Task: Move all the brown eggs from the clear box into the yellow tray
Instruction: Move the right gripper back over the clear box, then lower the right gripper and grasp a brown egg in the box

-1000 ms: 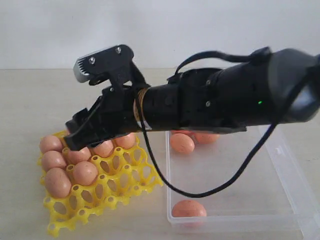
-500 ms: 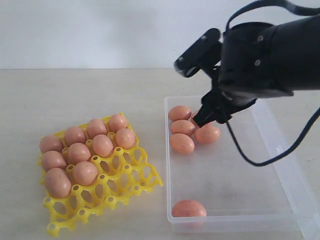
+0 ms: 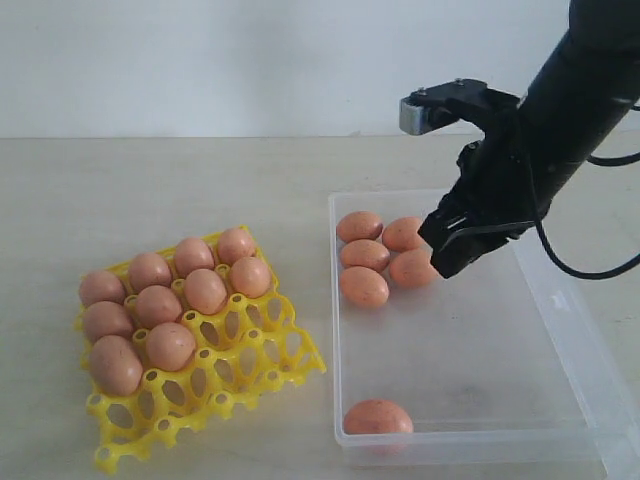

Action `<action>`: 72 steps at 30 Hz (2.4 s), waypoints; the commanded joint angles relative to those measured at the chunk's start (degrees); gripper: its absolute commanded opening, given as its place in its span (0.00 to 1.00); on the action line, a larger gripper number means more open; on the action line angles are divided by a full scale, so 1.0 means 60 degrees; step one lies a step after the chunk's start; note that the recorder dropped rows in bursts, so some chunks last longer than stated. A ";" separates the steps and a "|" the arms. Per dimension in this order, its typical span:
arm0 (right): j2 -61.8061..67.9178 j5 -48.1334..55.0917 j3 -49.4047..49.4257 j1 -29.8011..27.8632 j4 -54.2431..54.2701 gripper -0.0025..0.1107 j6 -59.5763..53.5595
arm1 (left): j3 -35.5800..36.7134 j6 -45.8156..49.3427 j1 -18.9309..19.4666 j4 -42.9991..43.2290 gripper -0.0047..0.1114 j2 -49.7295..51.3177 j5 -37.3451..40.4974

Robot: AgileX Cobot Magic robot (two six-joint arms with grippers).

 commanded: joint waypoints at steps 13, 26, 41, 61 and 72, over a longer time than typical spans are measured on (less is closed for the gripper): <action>0.0215 -0.2558 -0.0367 0.0243 -0.0691 0.25 -0.6836 | 0.0024 0.0045 0.0030 -0.0021 0.08 -0.0033 -0.0038; 0.1766 -0.2820 -0.0367 0.0243 0.0375 0.56 -0.7940 | 0.0024 0.0045 0.0030 -0.0021 0.08 -0.0033 -0.0038; 0.2737 -0.4372 -0.0367 0.0221 0.0098 0.56 -0.9009 | 0.0024 0.0045 0.0030 -0.0021 0.08 -0.0033 -0.0038; 0.3410 -0.4245 -0.0367 0.0221 0.0098 0.56 -0.8945 | 0.0024 0.0045 0.0030 -0.0021 0.08 -0.0033 -0.0038; 0.3742 -0.4186 -0.0367 0.0221 0.0098 0.35 -0.8886 | 0.0024 0.0045 0.0030 -0.0021 0.08 -0.0033 -0.0038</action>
